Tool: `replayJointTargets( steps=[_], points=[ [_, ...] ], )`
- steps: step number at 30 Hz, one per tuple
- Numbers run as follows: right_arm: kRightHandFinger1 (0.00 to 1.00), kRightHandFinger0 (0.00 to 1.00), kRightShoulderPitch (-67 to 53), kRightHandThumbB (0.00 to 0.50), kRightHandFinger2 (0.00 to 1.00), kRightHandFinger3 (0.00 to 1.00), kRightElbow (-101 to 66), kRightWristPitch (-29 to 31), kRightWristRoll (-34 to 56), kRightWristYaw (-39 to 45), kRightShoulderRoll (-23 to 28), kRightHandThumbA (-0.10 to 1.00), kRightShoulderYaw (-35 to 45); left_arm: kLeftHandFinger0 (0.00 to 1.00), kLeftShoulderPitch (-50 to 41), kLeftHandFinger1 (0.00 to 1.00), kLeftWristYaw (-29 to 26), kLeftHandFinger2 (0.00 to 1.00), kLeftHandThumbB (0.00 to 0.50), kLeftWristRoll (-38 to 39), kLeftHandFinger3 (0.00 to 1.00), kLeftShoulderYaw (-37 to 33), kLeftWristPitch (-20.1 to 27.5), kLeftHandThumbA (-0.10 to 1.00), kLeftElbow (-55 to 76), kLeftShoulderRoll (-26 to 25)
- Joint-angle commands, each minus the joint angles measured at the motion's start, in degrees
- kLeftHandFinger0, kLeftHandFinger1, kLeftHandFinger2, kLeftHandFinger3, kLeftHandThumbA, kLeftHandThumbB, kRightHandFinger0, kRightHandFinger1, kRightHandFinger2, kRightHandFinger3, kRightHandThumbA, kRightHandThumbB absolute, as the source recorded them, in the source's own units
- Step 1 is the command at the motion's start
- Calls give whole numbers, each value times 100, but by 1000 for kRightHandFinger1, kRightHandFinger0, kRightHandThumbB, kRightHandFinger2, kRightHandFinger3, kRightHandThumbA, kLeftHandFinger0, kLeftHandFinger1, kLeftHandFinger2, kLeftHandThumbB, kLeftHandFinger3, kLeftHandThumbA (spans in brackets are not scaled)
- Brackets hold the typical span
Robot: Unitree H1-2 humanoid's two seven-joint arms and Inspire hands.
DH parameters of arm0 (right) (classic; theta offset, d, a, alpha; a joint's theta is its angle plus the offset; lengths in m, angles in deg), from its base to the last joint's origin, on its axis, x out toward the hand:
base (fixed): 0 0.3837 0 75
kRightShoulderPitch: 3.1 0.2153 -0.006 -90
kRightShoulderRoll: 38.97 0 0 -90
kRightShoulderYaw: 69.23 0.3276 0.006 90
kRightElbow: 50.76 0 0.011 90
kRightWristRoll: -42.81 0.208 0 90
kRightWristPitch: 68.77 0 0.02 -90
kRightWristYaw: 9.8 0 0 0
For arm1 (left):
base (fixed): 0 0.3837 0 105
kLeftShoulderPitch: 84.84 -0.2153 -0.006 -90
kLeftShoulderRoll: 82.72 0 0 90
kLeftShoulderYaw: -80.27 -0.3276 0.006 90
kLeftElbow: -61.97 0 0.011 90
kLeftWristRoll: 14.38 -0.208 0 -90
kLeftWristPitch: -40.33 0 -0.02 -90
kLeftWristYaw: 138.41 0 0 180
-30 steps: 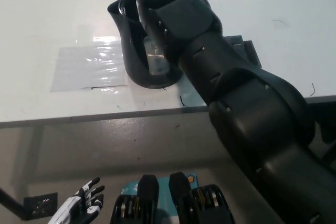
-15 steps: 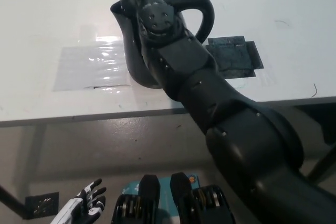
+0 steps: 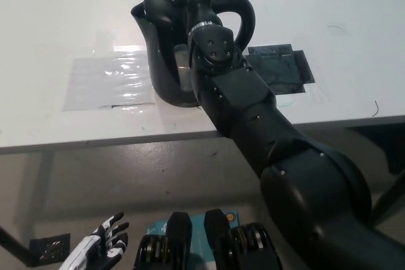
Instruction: The robot uses its right hand to push down on the lid of a kettle kept in the middle of the desk to close it
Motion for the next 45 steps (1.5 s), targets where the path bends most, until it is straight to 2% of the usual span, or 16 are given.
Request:
replayJointTargets(
  steps=[1, 5, 9, 12, 14, 16, 19, 25, 29, 33, 35, 36, 39, 40, 42, 45],
  points=[
    [1000, 999, -403, 95, 1000, 1000, 312, -149, 68, 38, -117, 261, 62, 1000, 32, 1000, 9, 1000, 0, 13, 1000, 30, -38, 372, 179, -27],
    [996, 948, -377, 100, 1000, 1000, 360, -143, 80, 18, -139, 236, 81, 1000, 63, 1000, -1, 1000, 0, 30, 1000, 51, -24, 350, 194, 0],
    [1000, 984, -339, 81, 1000, 1000, 406, -275, 26, 76, -128, 293, 24, 1000, 95, 1000, 7, 1000, 0, -47, 1000, -4, -6, 370, 182, -19],
    [1000, 1000, -428, 45, 1000, 1000, 490, -563, -114, 472, -62, 610, -163, 1000, 102, 1000, 9, 1000, 0, -54, 1000, -29, -27, 393, 182, -8],
    [1000, 1000, -768, 123, 1000, 1000, 537, -390, -117, 899, -20, 912, -231, 1000, 132, 1000, 28, 1000, 0, -148, 1000, -87, -51, 422, 226, -82],
    [1000, 1000, -874, 144, 1000, 1000, 548, -316, -47, 1055, -14, 963, -201, 1000, 194, 1000, 23, 1000, 0, -189, 1000, -94, -115, 437, 266, -125],
    [1000, 1000, -1217, 125, 1000, 1000, 595, -335, 59, 1339, -65, 929, -107, 1000, 208, 1000, 16, 1000, 0, -272, 1000, -142, -188, 421, 301, -148],
    [1000, 1000, -1537, 163, 1000, 1000, 645, -316, -38, 1406, -128, 1000, -182, 1000, 233, 1000, -35, 1000, 0, -346, 1000, -152, -321, 378, 352, -147],
    [1000, 1000, -1407, 151, 1000, 1000, 602, -206, 22, 1412, -161, 1000, -120, 1000, 219, 1000, -40, 1000, 0, -362, 1000, -116, -339, 385, 330, -146],
    [1000, 1000, -1284, 159, 1000, 1000, 484, 227, 158, 1549, -220, 892, 26, 1000, 198, 1000, -27, 1000, 0, -362, 1000, -114, -377, 383, 351, -132],
    [1000, 1000, -1226, 138, 1000, 1000, 328, 850, 83, 1306, -296, 818, -3, 1000, 180, 1000, -32, 1000, 0, -424, 1000, -127, -342, 393, 366, -150],
    [1000, 1000, -1168, 146, 1000, 1000, 225, 1110, 10, 1164, -369, 838, -60, 1000, 135, 1000, -16, 1000, 0, -393, 1000, -78, -341, 392, 383, -188],
    [1000, 1000, -1131, 68, 1000, 1000, -1206, 1324, 267, 1686, -528, 703, -26, 1000, 123, 1000, 4, 1000, 0, -367, 1000, -61, -396, 370, 417, -194],
    [1000, 1000, -1137, 72, 1000, 1000, -1815, 1324, 460, 1980, -575, 687, -70, 1000, 123, 1000, 1, 1000, 0, -413, 1000, -83, -409, 374, 415, -219],
    [1000, 1000, -1200, 151, 1000, 1000, -3230, 1192, 548, 2026, -625, 733, -356, 1000, 129, 1000, 10, 1000, 0, -438, 1000, -97, -383, 405, 369, -247],
    [1000, 1000, -1175, 211, 1000, 1000, -5302, 332, 729, 2062, -612, 778, -697, 1000, 140, 1000, -2, 1000, 0, -349, 1000, 8, -357, 392, 357, -248]
  ],
)
